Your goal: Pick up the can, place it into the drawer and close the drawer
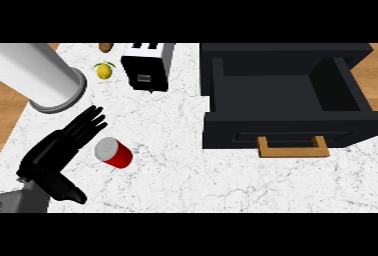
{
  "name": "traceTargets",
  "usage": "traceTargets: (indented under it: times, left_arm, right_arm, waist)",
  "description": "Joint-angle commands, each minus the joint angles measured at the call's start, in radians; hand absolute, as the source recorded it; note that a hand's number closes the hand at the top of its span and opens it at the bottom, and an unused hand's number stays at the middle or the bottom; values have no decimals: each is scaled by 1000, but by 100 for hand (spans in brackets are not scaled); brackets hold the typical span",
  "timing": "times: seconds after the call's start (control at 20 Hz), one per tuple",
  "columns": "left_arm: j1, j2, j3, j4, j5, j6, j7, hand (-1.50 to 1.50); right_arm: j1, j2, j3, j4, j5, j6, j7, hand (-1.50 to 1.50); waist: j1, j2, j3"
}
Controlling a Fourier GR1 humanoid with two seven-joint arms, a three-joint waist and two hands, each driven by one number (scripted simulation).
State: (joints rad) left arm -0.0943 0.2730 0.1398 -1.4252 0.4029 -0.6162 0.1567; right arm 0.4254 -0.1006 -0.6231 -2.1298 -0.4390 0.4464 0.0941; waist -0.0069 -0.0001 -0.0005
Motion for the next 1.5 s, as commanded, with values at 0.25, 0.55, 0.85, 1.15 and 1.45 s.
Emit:
traceTargets:
  times: [0.25,0.55,0.85,1.15,1.45]
  left_arm:
    - [-77,-7,33,309,-212,-7,-282,-150]
    - [-147,55,57,522,-272,-50,-402,-150]
    - [-231,39,20,790,-400,-44,-626,-150]
    - [-295,38,24,952,-429,-38,-680,-150]
    - [-345,-1,5,1042,-461,-17,-727,-150]
  right_arm:
    - [5,54,-15,-29,17,42,11,-150]
    - [-22,50,-58,15,22,70,-12,-150]
    - [-22,40,-69,-13,-9,78,46,-150]
    - [9,47,-112,-63,-101,102,90,-150]
    - [-32,89,-64,-116,-34,52,121,-150]
  waist:
    - [-3,1,0]
    - [-2,1,0]
    - [-6,2,0]
    - [-10,2,0]
    - [-12,5,-1]
